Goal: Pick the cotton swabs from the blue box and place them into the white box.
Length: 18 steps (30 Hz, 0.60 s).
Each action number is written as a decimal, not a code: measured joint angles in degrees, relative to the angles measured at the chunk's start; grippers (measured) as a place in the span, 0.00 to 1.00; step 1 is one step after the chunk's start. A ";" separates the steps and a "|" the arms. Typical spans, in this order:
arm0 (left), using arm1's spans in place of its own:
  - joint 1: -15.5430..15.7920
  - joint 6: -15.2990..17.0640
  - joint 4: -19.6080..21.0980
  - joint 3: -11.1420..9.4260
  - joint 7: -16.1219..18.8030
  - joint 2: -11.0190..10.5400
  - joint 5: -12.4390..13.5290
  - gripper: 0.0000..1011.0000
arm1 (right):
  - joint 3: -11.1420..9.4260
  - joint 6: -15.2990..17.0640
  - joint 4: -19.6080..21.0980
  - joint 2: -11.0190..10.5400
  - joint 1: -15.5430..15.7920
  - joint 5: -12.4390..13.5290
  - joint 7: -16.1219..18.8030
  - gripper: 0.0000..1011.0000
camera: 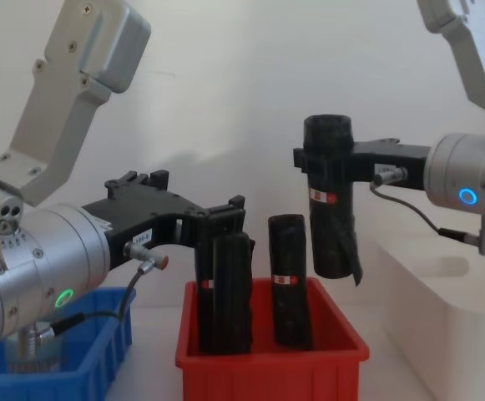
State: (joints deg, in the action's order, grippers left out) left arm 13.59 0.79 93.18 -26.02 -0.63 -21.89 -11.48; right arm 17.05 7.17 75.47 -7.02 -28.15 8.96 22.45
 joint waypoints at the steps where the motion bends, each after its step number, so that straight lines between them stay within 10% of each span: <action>1: 0.00 0.00 0.00 0.00 0.00 0.00 0.00 0.99 | -0.28 0.07 1.45 -0.50 0.71 0.00 -0.91 0.35; 18: 0.00 0.00 0.00 0.00 0.00 0.00 0.00 0.99 | -3.66 -0.16 10.49 -5.12 6.85 1.10 -12.33 0.35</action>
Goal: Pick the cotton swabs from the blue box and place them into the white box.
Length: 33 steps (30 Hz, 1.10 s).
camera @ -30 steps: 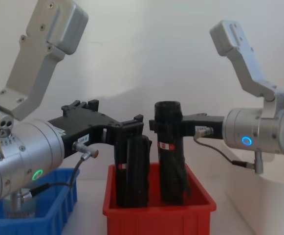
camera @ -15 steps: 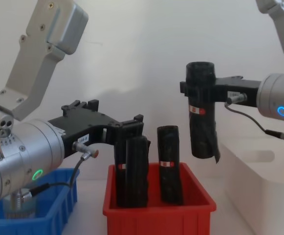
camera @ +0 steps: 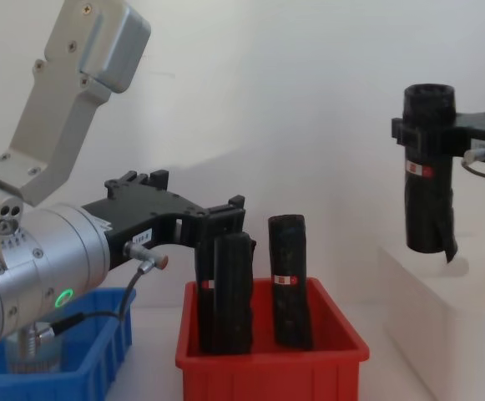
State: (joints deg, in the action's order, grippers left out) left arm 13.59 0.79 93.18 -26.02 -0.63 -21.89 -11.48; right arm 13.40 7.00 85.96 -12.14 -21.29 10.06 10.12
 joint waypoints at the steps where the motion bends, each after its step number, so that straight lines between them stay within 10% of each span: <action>1: 0.00 0.00 0.00 0.00 0.00 0.00 0.00 0.99 | -0.23 -0.09 0.24 -0.22 0.31 0.14 -0.53 0.35; 15: 0.00 0.00 0.00 0.00 0.00 0.00 0.00 0.99 | -4.06 -3.03 0.33 -3.02 3.36 3.99 -9.70 0.35; 33: 0.00 0.00 0.00 0.00 0.00 0.00 0.00 0.99 | -7.20 -6.28 -2.41 -4.69 4.49 7.93 -15.22 0.87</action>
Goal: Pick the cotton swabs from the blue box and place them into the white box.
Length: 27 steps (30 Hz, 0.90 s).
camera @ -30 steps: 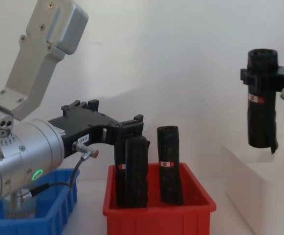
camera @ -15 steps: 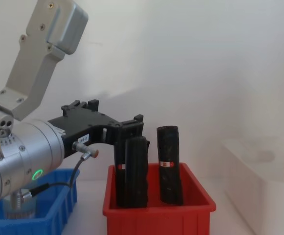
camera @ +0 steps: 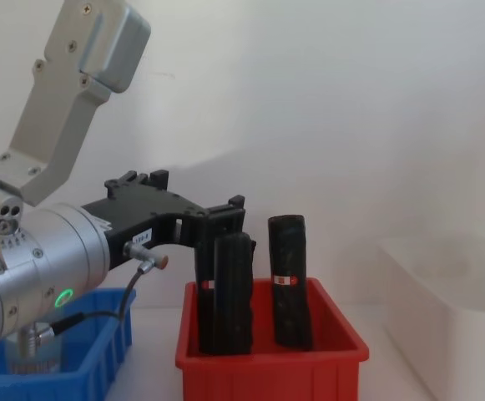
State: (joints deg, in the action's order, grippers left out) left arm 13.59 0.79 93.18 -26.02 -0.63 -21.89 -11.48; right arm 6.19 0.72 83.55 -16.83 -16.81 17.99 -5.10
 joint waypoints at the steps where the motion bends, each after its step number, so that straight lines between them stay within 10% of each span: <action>1: 0.00 0.00 0.00 0.00 0.00 0.00 0.00 0.99 | -0.05 -0.05 -0.05 -0.03 0.03 0.06 -0.09 0.90; 27: 2.25 3.42 -1.80 1.58 -1.41 0.15 0.55 0.99 | -0.81 -0.80 -0.70 -0.42 0.27 1.03 -1.39 0.99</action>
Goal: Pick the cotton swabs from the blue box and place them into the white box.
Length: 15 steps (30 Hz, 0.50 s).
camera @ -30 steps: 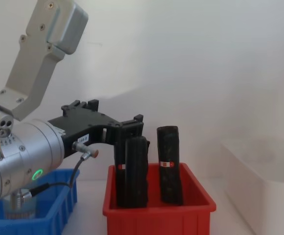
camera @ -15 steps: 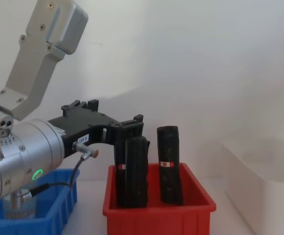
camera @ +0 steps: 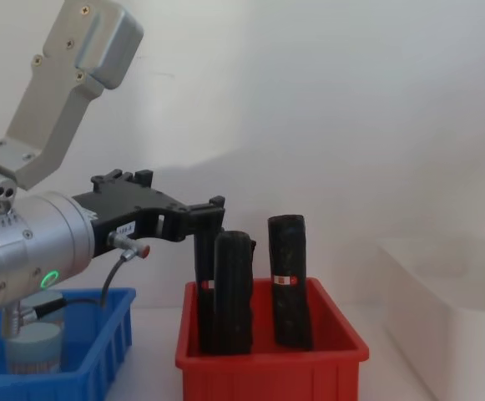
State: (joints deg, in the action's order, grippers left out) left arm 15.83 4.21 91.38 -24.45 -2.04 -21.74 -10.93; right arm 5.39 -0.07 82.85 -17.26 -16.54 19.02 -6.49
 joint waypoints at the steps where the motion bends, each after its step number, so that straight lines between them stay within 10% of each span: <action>1: 0.24 0.47 -0.22 0.30 -0.16 -0.13 0.00 0.99 | -0.01 -0.01 -0.01 -0.01 0.00 0.01 -0.02 0.99; 15: -0.13 6.03 -1.10 4.38 0.19 -3.83 -2.74 0.99 | -0.08 -0.09 -0.09 -0.06 0.03 0.10 -0.14 0.99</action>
State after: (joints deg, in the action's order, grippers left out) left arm 15.71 10.24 90.27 -20.07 -1.85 -25.57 -13.66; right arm 5.31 -0.16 82.76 -17.31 -16.50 19.12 -6.62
